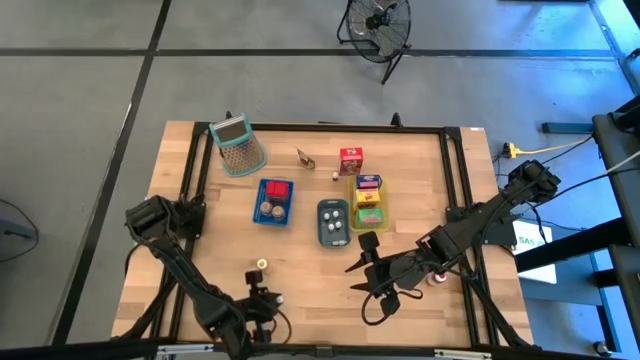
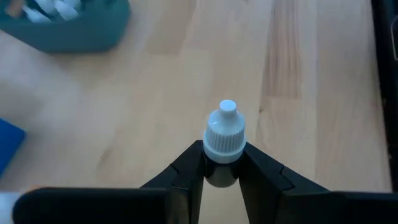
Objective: Pick & Place Kitchen Items
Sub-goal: Put the small green food coloring into the green bin
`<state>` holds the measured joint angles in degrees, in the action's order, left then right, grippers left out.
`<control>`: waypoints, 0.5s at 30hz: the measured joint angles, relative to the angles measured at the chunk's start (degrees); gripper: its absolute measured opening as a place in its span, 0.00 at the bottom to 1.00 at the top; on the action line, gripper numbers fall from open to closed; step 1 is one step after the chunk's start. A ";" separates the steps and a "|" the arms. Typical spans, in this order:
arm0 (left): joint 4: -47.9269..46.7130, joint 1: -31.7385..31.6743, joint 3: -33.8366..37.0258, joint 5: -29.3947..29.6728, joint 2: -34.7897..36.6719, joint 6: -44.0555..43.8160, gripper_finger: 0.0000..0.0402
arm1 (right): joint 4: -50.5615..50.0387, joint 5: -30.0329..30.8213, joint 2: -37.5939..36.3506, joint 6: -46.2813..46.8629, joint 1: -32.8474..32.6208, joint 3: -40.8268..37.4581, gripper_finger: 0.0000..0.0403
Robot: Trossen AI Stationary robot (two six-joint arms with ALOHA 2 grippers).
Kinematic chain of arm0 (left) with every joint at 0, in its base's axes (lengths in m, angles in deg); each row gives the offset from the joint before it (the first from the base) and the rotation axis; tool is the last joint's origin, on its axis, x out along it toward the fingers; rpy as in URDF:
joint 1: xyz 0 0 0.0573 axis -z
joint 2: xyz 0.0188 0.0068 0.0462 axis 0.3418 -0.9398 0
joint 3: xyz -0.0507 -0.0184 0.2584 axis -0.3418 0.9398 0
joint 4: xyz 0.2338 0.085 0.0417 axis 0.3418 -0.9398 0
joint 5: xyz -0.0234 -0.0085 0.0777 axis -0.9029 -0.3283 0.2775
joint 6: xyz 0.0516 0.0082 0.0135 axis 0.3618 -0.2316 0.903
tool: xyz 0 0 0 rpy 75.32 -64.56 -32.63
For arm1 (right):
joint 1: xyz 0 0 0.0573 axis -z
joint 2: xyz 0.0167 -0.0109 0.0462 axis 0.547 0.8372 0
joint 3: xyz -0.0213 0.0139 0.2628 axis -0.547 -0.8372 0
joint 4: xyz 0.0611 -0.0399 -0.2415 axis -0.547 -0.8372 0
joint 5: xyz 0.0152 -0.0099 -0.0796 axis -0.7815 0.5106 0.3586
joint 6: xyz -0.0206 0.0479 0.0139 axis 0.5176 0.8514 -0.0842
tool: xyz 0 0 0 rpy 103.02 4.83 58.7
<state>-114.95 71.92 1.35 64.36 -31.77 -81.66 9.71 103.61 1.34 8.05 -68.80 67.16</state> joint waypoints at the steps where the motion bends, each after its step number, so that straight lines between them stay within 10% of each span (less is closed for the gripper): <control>1: -1.71 -0.06 -0.97 0.77 0.00 0.46 0.20 | 0.02 0.00 0.00 -0.32 0.00 0.00 0.46; 10: -1.73 -1.12 -5.13 12.67 0.00 11.82 0.20 | 5.48 0.07 0.00 -3.17 0.67 0.00 0.46; 15: 4.97 -3.44 -5.12 8.77 0.00 16.69 0.20 | 11.47 0.02 0.00 -7.17 0.46 0.00 0.46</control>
<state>-109.98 68.48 -3.77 73.13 -31.77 -64.97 21.19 103.63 1.34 0.88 -68.33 67.16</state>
